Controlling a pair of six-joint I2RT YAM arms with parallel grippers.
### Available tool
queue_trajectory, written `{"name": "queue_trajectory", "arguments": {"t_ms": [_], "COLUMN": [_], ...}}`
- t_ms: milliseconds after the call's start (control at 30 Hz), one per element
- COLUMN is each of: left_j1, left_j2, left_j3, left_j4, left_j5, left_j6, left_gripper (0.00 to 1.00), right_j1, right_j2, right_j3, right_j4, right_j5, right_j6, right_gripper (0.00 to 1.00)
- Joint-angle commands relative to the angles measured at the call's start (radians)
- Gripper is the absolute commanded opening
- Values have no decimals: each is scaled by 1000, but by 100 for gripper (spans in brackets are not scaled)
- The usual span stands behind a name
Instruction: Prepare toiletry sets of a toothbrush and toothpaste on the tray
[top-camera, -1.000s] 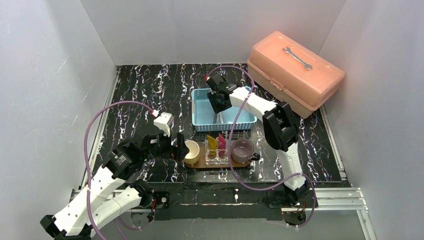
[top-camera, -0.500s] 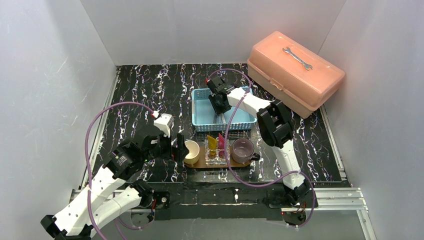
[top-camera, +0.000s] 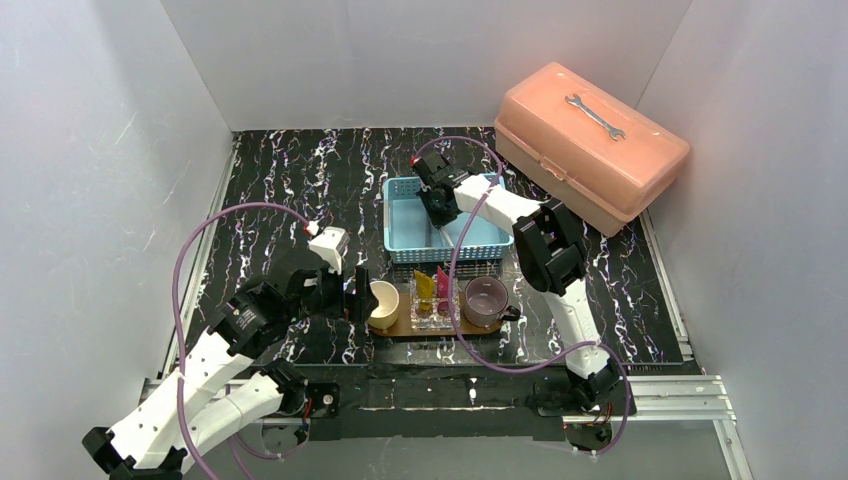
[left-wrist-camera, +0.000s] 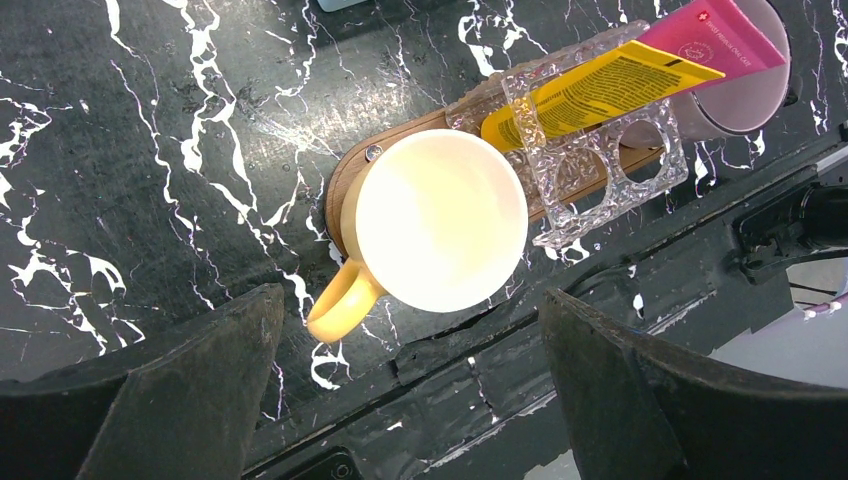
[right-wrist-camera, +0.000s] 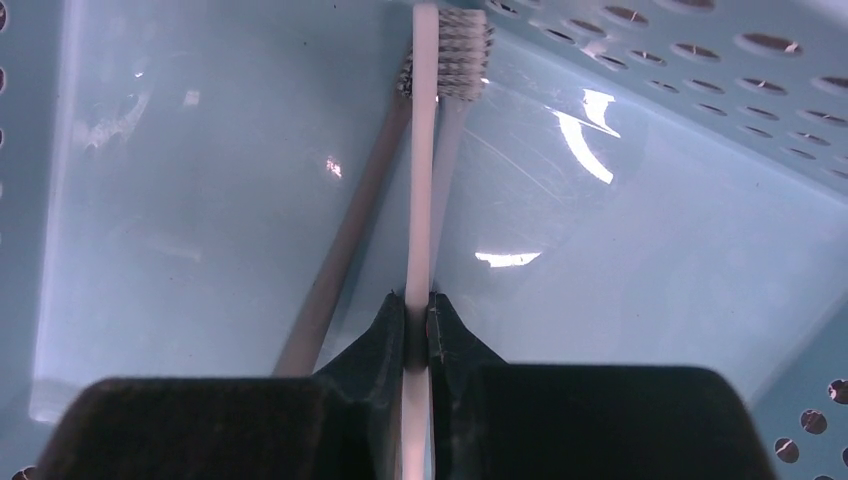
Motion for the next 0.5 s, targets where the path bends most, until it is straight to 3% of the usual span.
{"name": "queue_trajectory", "arguments": {"t_ms": [0,467], "left_j1": [6,6], "left_j2": [6,12], "left_j3": [-6,-2], "left_j4": [-8,-8], "left_j5": [-19,-17], "left_j6": [3,7], "left_gripper": [99,99], "right_j1": [-5,-5], "right_j2": [-11,-185], "right_j3": [41,37], "right_j4": [-5,-13], "right_j5": [14,47], "right_j6": [-17,-26], "right_gripper": [1,1]}}
